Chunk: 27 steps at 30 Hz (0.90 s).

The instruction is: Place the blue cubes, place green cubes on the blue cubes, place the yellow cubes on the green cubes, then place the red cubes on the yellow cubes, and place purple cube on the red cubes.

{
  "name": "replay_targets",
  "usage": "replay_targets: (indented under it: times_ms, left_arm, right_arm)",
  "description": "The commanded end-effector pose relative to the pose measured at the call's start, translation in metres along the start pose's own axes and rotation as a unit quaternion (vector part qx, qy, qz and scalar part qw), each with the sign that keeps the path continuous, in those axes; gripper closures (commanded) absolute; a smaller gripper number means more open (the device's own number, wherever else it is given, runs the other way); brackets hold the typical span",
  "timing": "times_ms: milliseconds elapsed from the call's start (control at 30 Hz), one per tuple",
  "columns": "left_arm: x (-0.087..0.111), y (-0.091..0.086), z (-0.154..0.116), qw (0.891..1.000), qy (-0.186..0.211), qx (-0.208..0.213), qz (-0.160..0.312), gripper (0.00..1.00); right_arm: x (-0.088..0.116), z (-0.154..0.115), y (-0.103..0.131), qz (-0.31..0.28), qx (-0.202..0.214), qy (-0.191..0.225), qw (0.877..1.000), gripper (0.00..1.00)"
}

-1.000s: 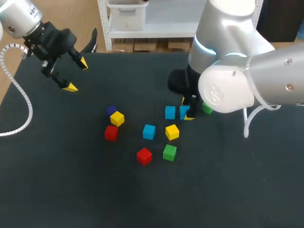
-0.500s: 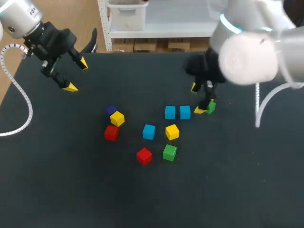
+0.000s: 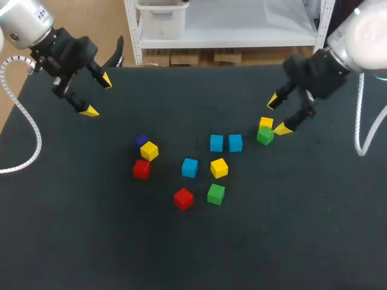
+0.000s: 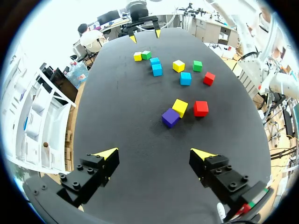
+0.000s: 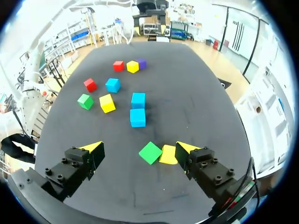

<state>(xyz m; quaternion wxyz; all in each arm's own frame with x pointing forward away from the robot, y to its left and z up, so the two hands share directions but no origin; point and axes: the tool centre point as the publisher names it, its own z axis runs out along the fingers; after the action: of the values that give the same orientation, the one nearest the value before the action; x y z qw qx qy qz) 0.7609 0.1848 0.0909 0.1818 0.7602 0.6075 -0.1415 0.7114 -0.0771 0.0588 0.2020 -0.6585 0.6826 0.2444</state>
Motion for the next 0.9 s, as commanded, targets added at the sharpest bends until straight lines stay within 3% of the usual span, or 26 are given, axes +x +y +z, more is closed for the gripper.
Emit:
replay_targets:
  times_ms: [33,233,300,500,700,900]
  left_arm:
    - [-0.001,-0.001,0.0,1.0,0.002,-0.002,0.0,0.0]
    - [-0.001,-0.001,0.0,1.0,0.002,-0.002,0.0,0.0]
    - [-0.001,-0.001,0.0,1.0,0.002,-0.002,0.0,0.0]
    - [-0.001,-0.001,0.0,1.0,0.002,-0.002,0.0,0.0]
    - [-0.04,-0.004,0.015,0.996,0.069,0.053,0.033,0.0]
    - [-0.085,-0.015,0.027,0.996,0.08,0.045,0.019,0.0]
  right_arm:
    - [0.008,-0.006,0.004,-0.004,0.0,-0.04,0.999,0.0]
    - [0.012,-0.01,0.004,-0.017,-0.004,-0.05,0.999,0.0]
    - [0.011,-0.012,0.004,-0.015,-0.007,-0.031,0.999,0.0]
    - [0.011,-0.012,0.004,-0.015,-0.007,-0.031,0.999,0.0]
    - [0.011,-0.012,0.004,-0.015,-0.007,-0.031,0.999,0.0]
    - [0.011,-0.012,0.004,-0.015,-0.007,-0.031,0.999,0.0]
